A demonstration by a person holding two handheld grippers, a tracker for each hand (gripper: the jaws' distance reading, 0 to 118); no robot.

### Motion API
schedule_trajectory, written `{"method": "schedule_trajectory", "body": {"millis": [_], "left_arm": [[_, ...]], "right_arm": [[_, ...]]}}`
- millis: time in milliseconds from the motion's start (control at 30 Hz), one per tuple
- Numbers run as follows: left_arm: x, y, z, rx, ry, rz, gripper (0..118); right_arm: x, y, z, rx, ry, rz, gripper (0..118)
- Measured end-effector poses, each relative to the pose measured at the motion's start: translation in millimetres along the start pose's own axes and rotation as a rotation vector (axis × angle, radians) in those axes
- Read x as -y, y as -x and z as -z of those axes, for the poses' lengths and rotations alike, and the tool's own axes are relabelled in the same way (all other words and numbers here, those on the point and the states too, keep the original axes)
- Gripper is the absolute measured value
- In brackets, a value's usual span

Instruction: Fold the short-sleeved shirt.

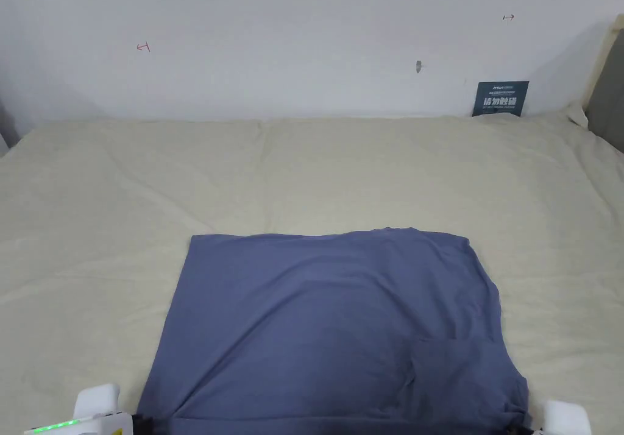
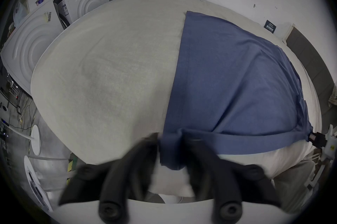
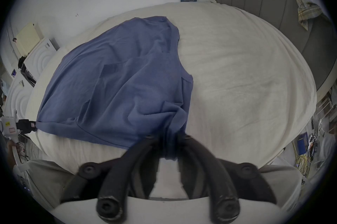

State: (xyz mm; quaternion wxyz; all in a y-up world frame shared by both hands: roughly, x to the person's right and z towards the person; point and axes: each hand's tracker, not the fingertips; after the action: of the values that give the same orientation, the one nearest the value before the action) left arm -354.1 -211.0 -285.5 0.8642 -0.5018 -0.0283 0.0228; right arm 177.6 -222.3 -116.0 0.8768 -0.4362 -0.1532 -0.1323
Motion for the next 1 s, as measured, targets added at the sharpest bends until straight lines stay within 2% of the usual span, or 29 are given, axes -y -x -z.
{"method": "schedule_trajectory", "body": {"millis": [33, 67, 100, 133, 200, 333, 500, 533, 567, 600, 633, 667, 700, 733, 767, 800, 1000], "left_arm": [[-2, 0, -4, 0.001, 0.001, 0.0, 76], [-4, -1, -12, 0.004, -0.006, -0.006, 93], [-7, -2, -24, 0.025, -0.063, -0.028, 97], [-13, -4, -38, 0.064, -0.133, -0.042, 97], [-30, -12, -69, 0.115, -0.234, -0.068, 97], [-58, -34, -139, 0.169, -0.525, -0.052, 97], [-76, -66, -189, 0.098, -0.798, 0.028, 96], [-78, -71, -195, 0.082, -0.841, 0.041, 94], [-78, -77, -198, 0.068, -0.869, 0.058, 86], [-78, -81, -201, 0.067, -0.894, 0.072, 72], [-78, -85, -202, 0.068, -0.918, 0.091, 48], [-77, -90, -203, 0.061, -0.936, 0.104, 48], [-76, -93, -203, 0.059, -0.93, 0.105, 39], [-77, -97, -202, 0.061, -0.93, 0.114, 9], [-76, -97, -201, 0.057, -0.927, 0.11, 0], [-76, -97, -202, 0.103, -0.933, 0.129, 0], [-74, -97, -185, 0.128, -0.818, 0.125, 0]], "right_arm": [[-4, 1, -8, 0.0, -0.008, -0.009, 44], [-11, 3, -16, -0.005, -0.025, -0.02, 65], [-18, 6, -24, -0.008, -0.063, -0.036, 82], [-28, 11, -36, 0.0, -0.118, -0.035, 89], [-53, 18, -66, -0.048, -0.238, -0.049, 89], [-95, 41, -127, -0.076, -0.51, -0.078, 89], [-120, 65, -175, -0.066, -0.75, -0.082, 89], [-121, 68, -181, -0.058, -0.779, -0.087, 88], [-122, 73, -185, -0.05, -0.808, -0.097, 83], [-122, 76, -188, -0.042, -0.835, -0.102, 70], [-121, 79, -191, -0.025, -0.858, -0.114, 46], [-121, 82, -194, -0.008, -0.874, -0.126, 46], [-121, 86, -194, 0.01, -0.885, -0.132, 34], [-121, 89, -195, 0.015, -0.886, -0.136, 0], [-121, 86, -198, 0.006, -0.896, -0.135, 0], [-122, 85, -200, -0.014, -0.892, -0.151, 0], [-122, 86, -198, -0.008, -0.882, -0.17, 0]]}}
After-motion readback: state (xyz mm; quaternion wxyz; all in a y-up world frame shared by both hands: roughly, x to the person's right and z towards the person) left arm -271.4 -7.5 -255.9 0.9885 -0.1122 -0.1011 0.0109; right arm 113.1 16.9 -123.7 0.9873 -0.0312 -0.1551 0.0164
